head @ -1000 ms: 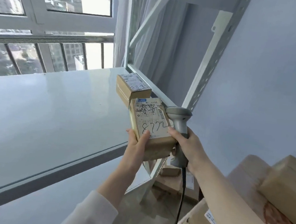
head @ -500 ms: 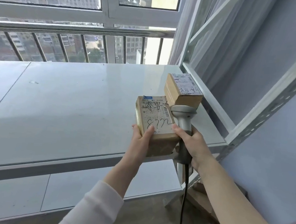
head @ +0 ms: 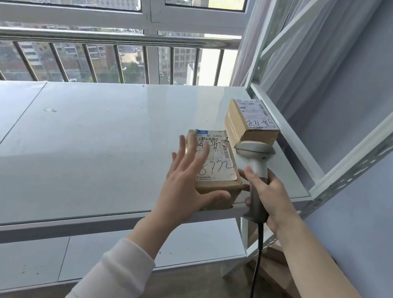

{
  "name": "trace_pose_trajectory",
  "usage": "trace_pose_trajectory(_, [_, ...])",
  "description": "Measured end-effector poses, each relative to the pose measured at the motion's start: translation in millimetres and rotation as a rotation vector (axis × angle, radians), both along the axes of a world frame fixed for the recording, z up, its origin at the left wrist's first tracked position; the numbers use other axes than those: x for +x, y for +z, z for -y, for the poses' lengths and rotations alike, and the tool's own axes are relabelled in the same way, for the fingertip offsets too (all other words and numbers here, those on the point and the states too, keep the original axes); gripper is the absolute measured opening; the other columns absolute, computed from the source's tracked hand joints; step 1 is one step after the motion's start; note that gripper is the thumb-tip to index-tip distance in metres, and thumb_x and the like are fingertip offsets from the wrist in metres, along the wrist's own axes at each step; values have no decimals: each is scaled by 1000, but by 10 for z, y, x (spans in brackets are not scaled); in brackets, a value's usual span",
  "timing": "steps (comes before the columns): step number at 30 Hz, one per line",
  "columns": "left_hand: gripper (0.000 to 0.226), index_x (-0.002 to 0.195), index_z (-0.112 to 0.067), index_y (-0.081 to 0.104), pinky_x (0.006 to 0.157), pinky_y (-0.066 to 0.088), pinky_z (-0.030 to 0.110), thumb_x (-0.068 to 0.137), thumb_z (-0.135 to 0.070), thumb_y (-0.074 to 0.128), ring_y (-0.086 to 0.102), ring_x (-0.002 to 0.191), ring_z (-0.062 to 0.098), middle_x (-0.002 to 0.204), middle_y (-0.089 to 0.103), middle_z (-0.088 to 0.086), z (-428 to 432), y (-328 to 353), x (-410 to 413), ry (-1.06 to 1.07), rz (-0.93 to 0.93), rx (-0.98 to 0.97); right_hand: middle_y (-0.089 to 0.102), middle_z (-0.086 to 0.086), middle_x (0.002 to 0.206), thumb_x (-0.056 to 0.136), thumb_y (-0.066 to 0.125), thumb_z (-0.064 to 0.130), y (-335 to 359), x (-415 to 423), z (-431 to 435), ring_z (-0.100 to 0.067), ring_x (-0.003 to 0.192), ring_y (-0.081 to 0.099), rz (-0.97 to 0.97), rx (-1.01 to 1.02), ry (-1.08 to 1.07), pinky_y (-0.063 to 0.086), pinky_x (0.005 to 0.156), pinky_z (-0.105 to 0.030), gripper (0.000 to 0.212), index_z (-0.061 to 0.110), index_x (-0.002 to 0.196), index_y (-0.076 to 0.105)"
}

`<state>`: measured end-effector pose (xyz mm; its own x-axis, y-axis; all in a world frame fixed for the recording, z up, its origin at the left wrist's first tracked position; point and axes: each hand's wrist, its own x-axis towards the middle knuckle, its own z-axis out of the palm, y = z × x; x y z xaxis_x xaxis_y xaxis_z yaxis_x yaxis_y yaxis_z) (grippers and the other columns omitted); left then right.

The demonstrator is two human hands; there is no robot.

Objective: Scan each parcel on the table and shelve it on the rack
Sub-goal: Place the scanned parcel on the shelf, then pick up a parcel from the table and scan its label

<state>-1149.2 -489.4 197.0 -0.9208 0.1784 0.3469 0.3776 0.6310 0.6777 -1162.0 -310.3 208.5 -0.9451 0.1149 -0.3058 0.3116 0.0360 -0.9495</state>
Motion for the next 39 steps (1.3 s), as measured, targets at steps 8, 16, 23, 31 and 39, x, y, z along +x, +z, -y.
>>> trace_pose_trajectory(8, [82, 140, -28, 40, 112, 10, 20, 68, -46, 76, 11, 144, 8, 152, 28, -10, -7, -92, -324, -12, -60, -215, 71, -7, 104, 86, 61, 41, 48, -21, -117, -23, 65, 57, -7, -11, 43, 49, 50, -26, 36, 14, 110, 61])
trace_pose_trajectory(16, [78, 139, -30, 40, 108, 28, 32, 71, -43, 75, 11, 143, 7, 152, 27, -13, 77, -39, -871, 4, 20, -237, 73, 2, 105, 88, 59, 34, -5, -8, -263, -23, 80, 61, -11, -73, 39, 46, 45, -22, 26, 14, 103, 65])
trace_pose_trajectory(23, [77, 139, -29, 39, 109, 26, 33, 72, -41, 75, 9, 143, 7, 153, 26, -12, 133, -14, -1239, 8, 36, -266, 73, -11, 98, 72, 62, 46, -51, -11, -355, -17, 53, 53, 20, -125, 48, 46, 46, -23, 41, 17, 98, 75])
trace_pose_trajectory(31, [77, 140, -26, 39, 111, 22, 33, 74, -39, 75, 11, 144, 11, 153, 28, -9, 133, 10, -1433, 18, 33, -269, 73, -11, 101, 80, 59, 39, -87, -31, -429, -12, 45, 49, 36, -181, 21, 45, 42, -22, 39, 9, 101, 73])
trace_pose_trajectory(39, [83, 143, -22, 35, 116, 11, 38, 73, -45, 73, 8, 145, 15, 155, 24, -3, 146, 22, -1492, -19, 11, -316, 74, -1, 102, 83, 57, 36, -152, 22, -461, -9, 45, 51, 50, -215, 16, 47, 45, -23, 34, 9, 98, 71])
